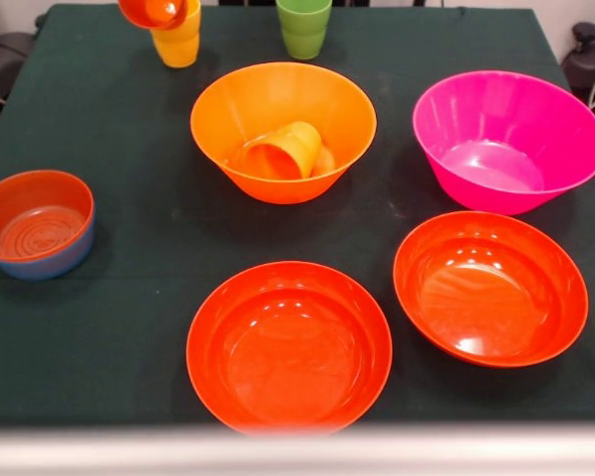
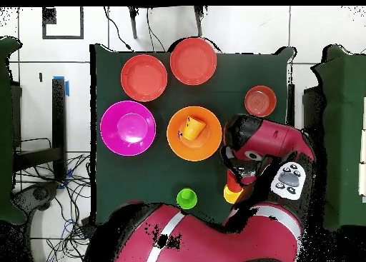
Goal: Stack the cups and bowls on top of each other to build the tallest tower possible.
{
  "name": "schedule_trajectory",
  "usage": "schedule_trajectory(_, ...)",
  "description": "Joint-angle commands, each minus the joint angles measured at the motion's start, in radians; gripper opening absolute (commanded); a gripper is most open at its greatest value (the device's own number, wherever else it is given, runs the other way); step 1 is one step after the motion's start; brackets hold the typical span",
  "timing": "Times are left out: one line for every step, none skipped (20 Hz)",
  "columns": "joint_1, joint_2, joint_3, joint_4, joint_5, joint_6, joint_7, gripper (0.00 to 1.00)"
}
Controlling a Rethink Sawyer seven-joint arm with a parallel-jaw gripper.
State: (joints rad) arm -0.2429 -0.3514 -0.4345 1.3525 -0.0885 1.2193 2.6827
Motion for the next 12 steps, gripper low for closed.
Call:
schedule_trajectory(0.007, 0.036, 0.089, 0.029, -0.043, 0.003, -0.038, 0.00)
schedule_trajectory(0.007, 0.035, 0.089, 0.035, -0.042, -0.007, -0.036, 0.00)
schedule_trajectory(0.007, 0.034, 0.090, 0.039, -0.041, -0.012, -0.035, 0.00)
schedule_trajectory(0.007, 0.034, 0.091, 0.045, -0.040, -0.020, -0.033, 0.00)
schedule_trajectory(0.007, 0.034, 0.091, 0.046, -0.041, -0.020, -0.033, 0.00)
schedule_trajectory(0.008, 0.031, 0.089, 0.052, -0.041, -0.020, -0.033, 0.00)
schedule_trajectory(0.009, 0.028, 0.088, 0.057, -0.042, -0.020, -0.034, 0.00)
schedule_trajectory(0.011, 0.025, 0.084, 0.064, -0.043, -0.020, -0.031, 0.00)
schedule_trajectory(0.013, 0.024, 0.083, 0.066, -0.045, -0.018, -0.030, 0.00)
schedule_trajectory(0.015, 0.022, 0.081, 0.068, -0.046, -0.018, -0.029, 0.00)
schedule_trajectory(0.015, 0.021, 0.081, 0.070, -0.046, -0.018, -0.030, 0.00)
schedule_trajectory(0.014, 0.020, 0.081, 0.072, -0.046, -0.017, -0.031, 0.00)
